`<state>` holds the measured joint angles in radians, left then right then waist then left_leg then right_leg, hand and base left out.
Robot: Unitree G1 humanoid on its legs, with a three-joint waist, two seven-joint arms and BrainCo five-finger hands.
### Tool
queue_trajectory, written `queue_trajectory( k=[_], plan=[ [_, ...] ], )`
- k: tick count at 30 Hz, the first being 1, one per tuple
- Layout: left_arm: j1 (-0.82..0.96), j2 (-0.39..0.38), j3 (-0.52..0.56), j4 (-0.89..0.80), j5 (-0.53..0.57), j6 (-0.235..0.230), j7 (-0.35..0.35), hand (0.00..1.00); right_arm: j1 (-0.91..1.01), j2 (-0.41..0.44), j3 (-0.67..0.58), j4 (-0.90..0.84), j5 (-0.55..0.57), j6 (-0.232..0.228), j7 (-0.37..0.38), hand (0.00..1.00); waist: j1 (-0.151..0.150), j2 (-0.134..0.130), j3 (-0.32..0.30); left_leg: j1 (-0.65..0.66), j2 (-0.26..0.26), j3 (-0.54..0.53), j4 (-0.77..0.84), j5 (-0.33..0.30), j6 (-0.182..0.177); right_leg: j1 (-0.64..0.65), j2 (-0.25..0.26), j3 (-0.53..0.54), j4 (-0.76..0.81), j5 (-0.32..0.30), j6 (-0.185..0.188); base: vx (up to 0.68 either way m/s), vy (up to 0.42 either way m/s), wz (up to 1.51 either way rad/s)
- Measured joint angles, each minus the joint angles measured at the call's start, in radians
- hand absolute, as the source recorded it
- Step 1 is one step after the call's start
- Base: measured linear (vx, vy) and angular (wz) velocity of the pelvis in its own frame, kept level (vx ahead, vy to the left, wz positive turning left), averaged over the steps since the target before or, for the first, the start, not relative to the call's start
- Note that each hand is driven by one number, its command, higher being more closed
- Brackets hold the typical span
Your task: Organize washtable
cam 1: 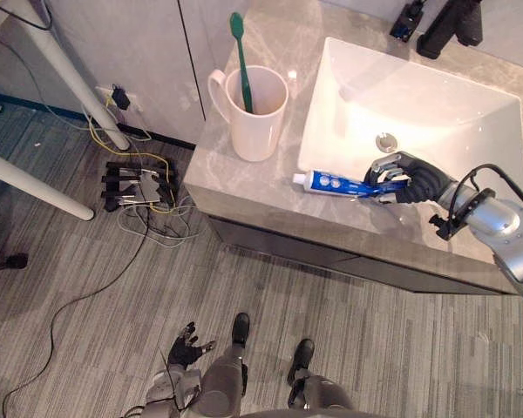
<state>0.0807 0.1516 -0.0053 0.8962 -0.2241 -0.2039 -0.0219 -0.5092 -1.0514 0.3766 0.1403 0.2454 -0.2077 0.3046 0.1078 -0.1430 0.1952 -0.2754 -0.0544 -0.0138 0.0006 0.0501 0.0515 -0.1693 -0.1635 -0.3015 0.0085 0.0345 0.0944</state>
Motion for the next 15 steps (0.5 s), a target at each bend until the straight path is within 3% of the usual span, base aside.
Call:
queue_trajectory(
  k=[4, 12, 15],
  plan=[
    [-0.002, 0.0, -0.001, 0.0, 0.0, 0.0, 0.0, 0.0, 0.001, -0.027, 0.018, 0.0, -0.001, 0.017, 0.001, 1.0, 0.014, -0.002, -0.003, 0.009, 0.0, -0.008, 0.0, 0.0, 0.0, 0.01, 0.0, -0.001, 0.005, -0.004, -0.005, 0.02, 0.007, 0.06],
    [0.0, 0.0, 0.019, 0.013, 0.001, 0.027, 0.003, 0.0, 0.047, -0.024, 0.007, 0.001, -0.035, 0.041, 0.0, 1.0, 0.013, -0.004, -0.04, 0.045, -0.002, -0.04, -0.002, 0.0, -0.001, 0.06, 0.002, -0.031, 0.003, -0.009, -0.014, 0.03, -0.005, 0.11],
    [0.075, -0.02, 0.074, -0.151, -0.074, 0.041, 0.018, 0.0, 0.111, 0.016, -0.065, -0.011, -0.047, 0.037, 0.014, 1.0, 0.011, -0.004, -0.062, 0.063, -0.003, -0.045, -0.009, 0.0, -0.001, 0.078, 0.002, -0.035, 0.002, -0.01, -0.013, 0.04, 0.002, 0.08]
  ],
)
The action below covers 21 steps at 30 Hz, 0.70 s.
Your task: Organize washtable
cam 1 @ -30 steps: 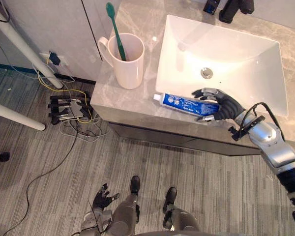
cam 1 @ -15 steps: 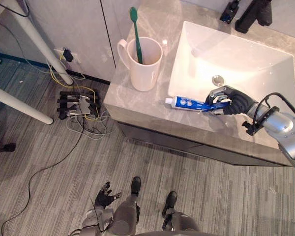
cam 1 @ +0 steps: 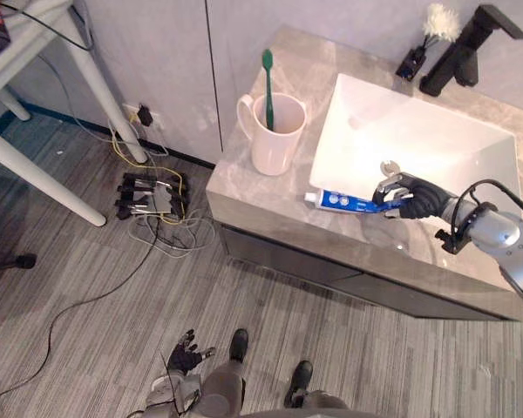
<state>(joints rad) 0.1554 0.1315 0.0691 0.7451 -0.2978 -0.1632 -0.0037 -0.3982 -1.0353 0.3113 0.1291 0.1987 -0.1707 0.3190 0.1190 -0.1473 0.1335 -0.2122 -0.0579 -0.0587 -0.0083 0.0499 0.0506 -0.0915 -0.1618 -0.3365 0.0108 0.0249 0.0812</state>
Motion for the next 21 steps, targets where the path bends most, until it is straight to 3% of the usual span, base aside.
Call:
queue_trajectory(
  k=[2, 5, 8, 10, 14, 16, 18, 21],
  plan=[
    [0.047, -0.006, 0.047, -0.154, -0.071, -0.001, 0.014, 0.0, 0.06, 0.063, -0.069, -0.01, 0.0, -0.001, 0.004, 1.0, -0.002, 0.001, -0.026, 0.017, -0.001, -0.002, -0.017, 0.003, -0.004, 0.01, -0.001, -0.007, 0.0, -0.003, 0.004, 0.01, -0.003, 0.04],
    [0.06, 0.002, 0.191, -0.464, -0.161, -0.013, 0.048, 0.0, 0.117, 0.231, -0.277, -0.057, 0.008, 0.0, -0.02, 1.0, -0.025, 0.009, -0.064, 0.043, -0.025, -0.014, -0.031, 0.01, -0.002, 0.038, -0.025, -0.024, 0.002, -0.042, 0.028, 0.01, -0.009, 0.13],
    [0.012, 0.047, 0.25, -0.678, -0.235, -0.04, 0.058, 0.0, 0.129, 0.402, -0.468, -0.159, 0.072, -0.015, -0.115, 1.0, -0.031, 0.051, -0.109, 0.053, -0.033, -0.016, -0.032, 0.011, -0.001, 0.048, -0.033, -0.027, 0.005, -0.055, 0.037, -0.01, -0.004, 0.03],
    [-0.01, 0.087, 0.239, -0.781, -0.264, -0.048, 0.06, 0.0, 0.142, 0.481, -0.5, -0.226, 0.098, -0.02, -0.17, 1.0, -0.038, 0.071, -0.122, 0.078, -0.033, -0.019, -0.041, 0.015, -0.003, 0.071, -0.033, -0.033, 0.004, -0.061, 0.036, -0.01, -0.018, 0.04],
    [-0.018, 0.134, 0.06, -0.939, -0.42, -0.041, 0.021, 0.0, 0.194, 0.57, -0.445, -0.329, 0.109, -0.023, -0.209, 1.0, -0.052, 0.091, -0.138, 0.106, -0.028, -0.022, -0.064, 0.028, -0.011, 0.09, -0.03, -0.043, 0.006, -0.07, 0.035, -0.01, -0.029, 0.02],
    [-0.023, 0.175, -0.138, -1.005, -0.527, -0.003, -0.032, 0.0, 0.201, 0.617, -0.375, -0.345, 0.109, -0.02, -0.21, 1.0, -0.054, 0.091, -0.138, 0.108, -0.024, -0.022, -0.067, 0.032, -0.015, 0.089, -0.026, -0.043, 0.008, -0.071, 0.034, -0.01, -0.018, -0.01],
    [-0.029, 0.203, -0.265, -1.035, -0.628, 0.04, -0.079, 0.0, 0.201, 0.649, -0.318, -0.346, 0.115, -0.019, -0.209, 1.0, -0.056, 0.091, -0.138, 0.12, -0.021, -0.02, -0.081, 0.04, -0.014, 0.091, -0.025, -0.04, 0.014, -0.072, 0.033, -0.01, -0.022, -0.04],
    [-0.054, 0.213, -0.35, -1.042, -0.691, 0.074, -0.093, 0.0, 0.201, 0.685, -0.277, -0.351, 0.115, -0.019, -0.209, 1.0, -0.062, 0.091, -0.138, 0.123, -0.02, -0.019, -0.082, 0.043, -0.013, 0.09, -0.026, -0.04, 0.023, -0.075, 0.032, 0.0, -0.007, -0.01]
  ],
)
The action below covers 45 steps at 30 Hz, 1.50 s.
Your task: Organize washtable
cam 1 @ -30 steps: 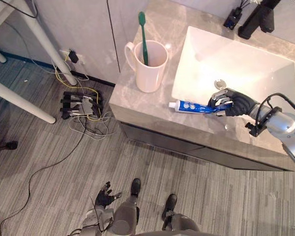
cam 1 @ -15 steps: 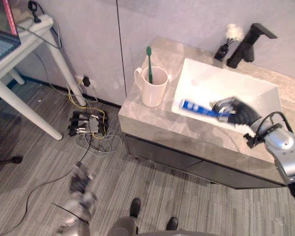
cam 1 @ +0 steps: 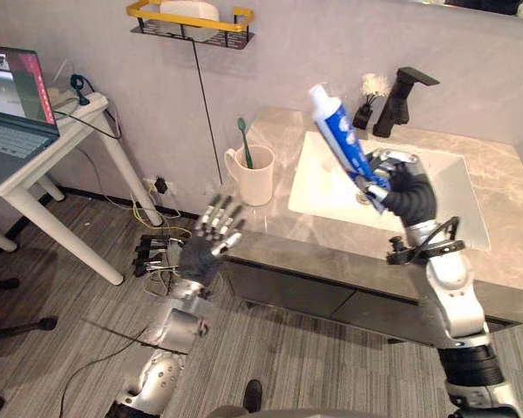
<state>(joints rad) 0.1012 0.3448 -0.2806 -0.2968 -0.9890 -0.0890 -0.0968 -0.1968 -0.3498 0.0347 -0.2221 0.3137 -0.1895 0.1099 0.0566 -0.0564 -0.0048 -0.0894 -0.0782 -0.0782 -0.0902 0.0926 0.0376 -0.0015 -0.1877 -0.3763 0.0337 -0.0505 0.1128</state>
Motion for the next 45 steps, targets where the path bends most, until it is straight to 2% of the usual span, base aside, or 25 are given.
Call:
queue_trajectory(
  k=[3, 8, 12, 19, 38, 39, 45],
  plan=[
    [-0.055, 0.005, -0.065, 0.0, -0.033, 0.006, -0.007, 0.0, 0.007, 0.045, 0.037, -0.005, 0.02, 0.001, 0.0, 1.0, -0.014, 0.0, 0.0, 0.002, 0.0, 0.001, 0.001, 0.002, 0.001, 0.0, -0.001, 0.0, 0.001, 0.0, 0.0, 0.0, -0.003, 0.01],
    [-0.134, -0.01, -0.153, -0.001, -0.043, 0.01, -0.009, 0.0, 0.052, 0.094, 0.114, -0.056, 0.03, 0.003, 0.02, 1.0, -0.02, 0.0, 0.0, 0.009, 0.001, 0.013, 0.0, 0.001, 0.002, -0.002, -0.001, 0.02, 0.001, 0.0, 0.0, 0.0, -0.006, -0.07],
    [-0.153, -0.016, -0.161, 0.0, -0.041, 0.02, -0.01, 0.0, 0.063, 0.112, 0.138, -0.056, 0.03, 0.013, 0.044, 1.0, -0.042, 0.0, 0.0, 0.012, 0.002, 0.021, 0.0, 0.001, 0.002, -0.002, 0.0, 0.026, 0.002, 0.001, 0.001, 0.0, -0.01, -0.05],
    [-0.182, -0.029, -0.172, -0.001, -0.033, 0.026, -0.013, 0.0, 0.118, 0.129, 0.142, -0.055, 0.027, 0.041, 0.069, 1.0, -0.042, 0.0, 0.0, 0.015, 0.004, 0.025, 0.0, 0.001, 0.001, -0.002, 0.002, 0.028, 0.001, 0.001, 0.001, 0.0, -0.002, -0.02],
    [-0.195, -0.074, -0.161, -0.021, 0.024, 0.035, -0.014, 0.0, 0.196, 0.149, 0.172, 0.015, -0.015, 0.07, 0.11, 1.0, -0.044, 0.0, 0.0, 0.015, 0.011, 0.055, -0.001, 0.001, 0.001, -0.008, 0.01, 0.055, -0.02, 0.015, 0.0, 0.0, -0.005, -0.04],
    [-0.202, -0.076, -0.158, -0.022, 0.025, 0.035, -0.012, 1.0, 0.203, 0.152, 0.173, 0.017, -0.014, 0.071, 0.113, 1.0, -0.044, 0.0, -0.001, 0.015, 0.012, 0.057, -0.001, 0.001, 0.001, -0.009, 0.01, 0.062, -0.02, 0.016, 0.001, 0.0, -0.005, -0.07],
    [-0.209, -0.085, -0.157, -0.022, 0.028, 0.036, -0.011, 1.0, 0.204, 0.168, 0.181, 0.016, -0.01, 0.068, 0.115, 1.0, -0.052, -0.002, -0.002, 0.015, 0.017, 0.084, -0.001, 0.0, 0.001, -0.021, 0.013, 0.084, -0.024, 0.026, 0.0, 0.0, -0.006, -0.14]
  ],
)
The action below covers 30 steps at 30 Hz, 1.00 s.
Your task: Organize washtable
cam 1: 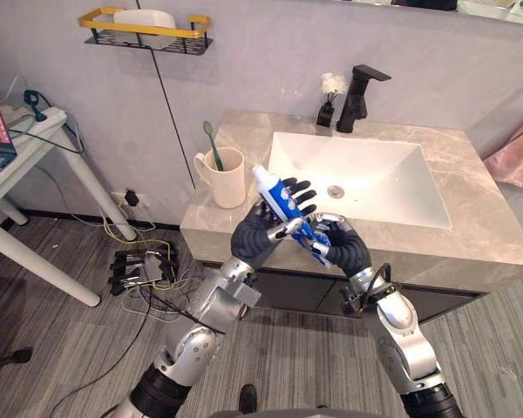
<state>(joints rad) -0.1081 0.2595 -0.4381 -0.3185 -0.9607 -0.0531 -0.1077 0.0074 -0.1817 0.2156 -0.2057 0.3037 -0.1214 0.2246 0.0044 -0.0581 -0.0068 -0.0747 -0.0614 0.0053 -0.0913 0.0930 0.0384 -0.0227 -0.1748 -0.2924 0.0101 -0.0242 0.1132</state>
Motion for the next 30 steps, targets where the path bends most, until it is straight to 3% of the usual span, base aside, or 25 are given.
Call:
queue_trajectory(
  k=[8, 9, 16, 20, 23, 26, 30],
  plan=[
    [-0.001, -0.005, 0.004, 0.0, 0.002, -0.001, 0.001, 1.0, 0.0, 0.004, 0.036, 0.0, 0.0, 0.001, 0.019, 1.0, 0.002, -0.009, -0.006, 0.0, 0.008, 0.027, 0.0, -0.001, -0.002, -0.008, 0.007, 0.027, -0.014, 0.016, -0.005, 0.0, -0.007, -0.11],
    [-0.002, -0.007, 0.005, 0.0, 0.002, -0.001, 0.001, 1.0, 0.0, 0.005, 0.038, 0.0, 0.0, 0.001, 0.019, 0.0, 0.001, -0.009, -0.007, 0.0, 0.009, 0.03, 0.0, -0.001, -0.002, -0.01, 0.008, 0.032, -0.014, 0.017, -0.005, 0.0, -0.01, -0.1],
    [-0.007, -0.03, 0.042, 0.008, 0.04, 0.0, 0.0, 1.0, 0.0, 0.022, 0.027, 0.0, 0.005, 0.017, 0.013, 0.0, 0.001, -0.009, -0.007, 0.001, 0.012, 0.057, 0.0, -0.001, -0.001, -0.017, 0.013, 0.06, -0.025, 0.033, -0.006, -0.01, -0.003, -0.12],
    [-0.081, -0.005, 0.167, 0.034, 0.115, -0.001, 0.006, 1.0, -0.001, 0.048, -0.028, 0.036, 0.055, 0.022, -0.006, 0.0, 0.002, -0.008, -0.008, 0.01, 0.017, 0.078, 0.0, -0.001, -0.002, -0.014, 0.018, 0.078, -0.037, 0.046, -0.008, -0.02, -0.004, -0.16],
    [-0.19, 0.058, 0.273, 0.072, 0.213, -0.01, 0.034, 1.0, 0.013, 0.046, -0.062, 0.06, 0.093, 0.028, -0.002, 0.0, -0.017, -0.008, -0.008, 0.013, 0.019, 0.084, 0.0, -0.004, -0.006, -0.014, 0.02, 0.081, -0.036, 0.045, -0.011, -0.03, -0.004, -0.04],
    [-0.345, 0.121, 0.324, 0.119, 0.311, -0.041, 0.067, 1.0, 0.085, 0.046, -0.049, 0.066, 0.11, 0.041, 0.012, 0.0, -0.018, -0.009, -0.008, 0.014, 0.02, 0.088, -0.001, -0.005, -0.007, -0.015, 0.02, 0.085, -0.036, 0.044, -0.015, 0.0, 0.0, -0.01],
    [-0.503, 0.124, 0.343, 0.146, 0.463, -0.117, 0.129, 1.0, 0.162, 0.056, 0.019, 0.132, 0.118, 0.062, 0.082, 0.0, -0.029, -0.009, -0.008, 0.012, 0.019, 0.088, -0.001, -0.005, -0.007, -0.016, 0.019, 0.086, -0.037, 0.044, -0.015, 0.01, -0.001, 0.0]
  ],
)
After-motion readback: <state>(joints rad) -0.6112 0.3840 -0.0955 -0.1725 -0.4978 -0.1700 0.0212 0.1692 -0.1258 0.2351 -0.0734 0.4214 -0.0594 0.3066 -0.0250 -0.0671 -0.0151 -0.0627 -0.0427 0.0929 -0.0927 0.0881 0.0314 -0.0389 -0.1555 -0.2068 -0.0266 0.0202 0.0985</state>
